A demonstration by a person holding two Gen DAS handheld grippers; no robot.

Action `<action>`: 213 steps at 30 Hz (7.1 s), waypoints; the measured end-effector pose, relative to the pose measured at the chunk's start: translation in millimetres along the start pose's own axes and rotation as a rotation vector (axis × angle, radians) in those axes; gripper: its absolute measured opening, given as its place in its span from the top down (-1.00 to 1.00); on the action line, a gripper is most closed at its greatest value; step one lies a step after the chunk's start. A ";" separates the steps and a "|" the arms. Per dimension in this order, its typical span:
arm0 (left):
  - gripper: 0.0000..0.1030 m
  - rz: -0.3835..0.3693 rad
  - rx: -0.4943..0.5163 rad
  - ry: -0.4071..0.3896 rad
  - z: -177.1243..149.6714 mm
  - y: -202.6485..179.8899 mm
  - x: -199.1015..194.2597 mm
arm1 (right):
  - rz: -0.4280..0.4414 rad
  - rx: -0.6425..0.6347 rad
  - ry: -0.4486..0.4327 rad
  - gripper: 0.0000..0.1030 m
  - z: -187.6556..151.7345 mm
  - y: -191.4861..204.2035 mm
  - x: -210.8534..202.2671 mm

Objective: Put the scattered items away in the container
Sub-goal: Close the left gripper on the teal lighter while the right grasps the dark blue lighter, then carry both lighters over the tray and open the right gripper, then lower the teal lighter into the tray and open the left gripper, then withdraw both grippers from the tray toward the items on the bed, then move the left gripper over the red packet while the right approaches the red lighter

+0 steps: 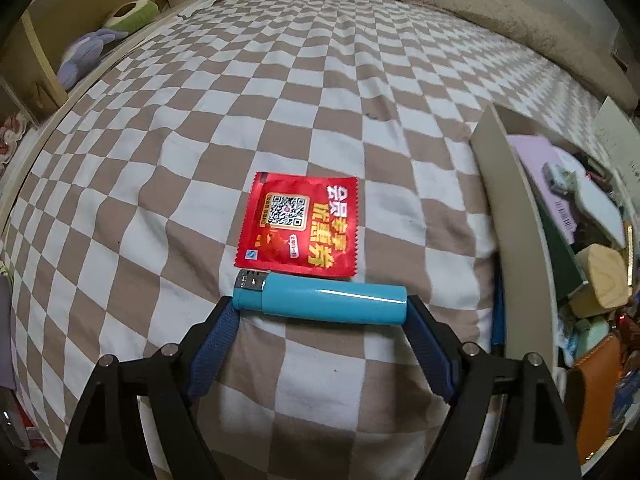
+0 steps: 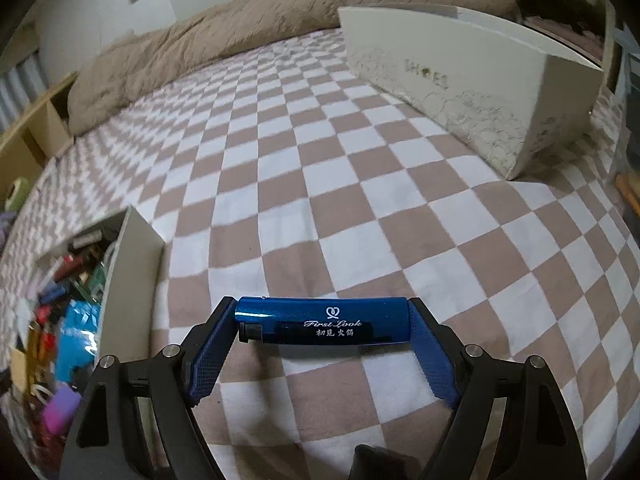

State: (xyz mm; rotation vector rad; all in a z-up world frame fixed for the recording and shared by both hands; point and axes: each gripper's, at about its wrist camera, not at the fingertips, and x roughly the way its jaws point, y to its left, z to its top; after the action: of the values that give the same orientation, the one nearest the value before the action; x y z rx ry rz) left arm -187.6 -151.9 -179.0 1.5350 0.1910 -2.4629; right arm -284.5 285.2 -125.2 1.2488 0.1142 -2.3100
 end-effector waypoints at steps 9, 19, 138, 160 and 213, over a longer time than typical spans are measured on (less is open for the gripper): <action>-0.62 -0.113 -0.060 -0.137 15.4 -15.6 -48.9 | 0.053 0.042 -0.153 -0.62 5.2 2.9 -43.8; -0.62 -0.198 -0.003 -0.339 28.7 -60.0 -113.6 | 0.123 0.024 -0.313 -0.62 15.6 21.8 -81.6; -1.00 -0.340 0.166 -0.267 -28.4 -152.8 -95.4 | 0.223 -0.352 -0.324 -1.00 -17.3 124.1 -70.9; -1.00 -0.269 0.145 -0.298 -24.7 -145.8 -94.1 | 0.148 -0.361 -0.347 -1.00 -49.2 121.8 -95.2; -1.00 0.025 -0.204 -0.260 13.3 21.2 -53.6 | 0.007 -0.571 0.050 -1.00 -96.8 67.9 -87.7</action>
State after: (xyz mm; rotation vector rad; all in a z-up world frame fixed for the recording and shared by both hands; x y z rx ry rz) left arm -170.7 -168.6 -124.8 1.1185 0.3610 -2.5039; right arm -139.7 290.3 -99.4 0.9996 0.7279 -2.0263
